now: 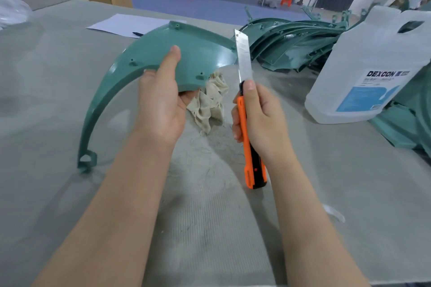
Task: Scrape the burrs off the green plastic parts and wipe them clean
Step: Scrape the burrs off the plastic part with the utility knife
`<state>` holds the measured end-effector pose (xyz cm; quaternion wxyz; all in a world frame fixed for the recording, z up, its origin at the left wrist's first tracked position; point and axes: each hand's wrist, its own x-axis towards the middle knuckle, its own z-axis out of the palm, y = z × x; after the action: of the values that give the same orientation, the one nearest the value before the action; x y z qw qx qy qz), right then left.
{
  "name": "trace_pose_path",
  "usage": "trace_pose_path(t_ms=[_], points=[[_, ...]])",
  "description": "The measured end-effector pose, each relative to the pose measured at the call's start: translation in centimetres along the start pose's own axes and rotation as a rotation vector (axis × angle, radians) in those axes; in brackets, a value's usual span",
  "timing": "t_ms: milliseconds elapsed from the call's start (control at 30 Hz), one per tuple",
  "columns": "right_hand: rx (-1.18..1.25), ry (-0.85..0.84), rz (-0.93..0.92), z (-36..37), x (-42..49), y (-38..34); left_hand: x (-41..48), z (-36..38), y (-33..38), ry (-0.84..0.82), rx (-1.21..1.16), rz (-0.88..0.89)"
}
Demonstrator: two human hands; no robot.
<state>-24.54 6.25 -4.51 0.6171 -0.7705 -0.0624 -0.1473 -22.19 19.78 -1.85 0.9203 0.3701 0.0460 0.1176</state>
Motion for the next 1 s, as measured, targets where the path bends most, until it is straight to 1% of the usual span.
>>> trace_pose_path(t_ms=[233, 367, 800, 1000], points=[[0.003, -0.035, -0.02, 0.3, 0.0, 0.1, -0.6, 0.6, -0.3, 0.016, -0.034, -0.069], [0.035, -0.116, -0.057, 0.4, -0.3, -0.2, -0.7, 0.6, -0.1, 0.009, -0.048, -0.09], [0.126, -0.364, -0.044, 0.9, -1.0, -0.7, -0.7, 0.5, 0.1, 0.02, -0.027, -0.133], [0.18, -0.408, -0.032, 0.7, -1.0, -0.6, -0.9, 0.6, 0.1, -0.014, -0.039, -0.15]])
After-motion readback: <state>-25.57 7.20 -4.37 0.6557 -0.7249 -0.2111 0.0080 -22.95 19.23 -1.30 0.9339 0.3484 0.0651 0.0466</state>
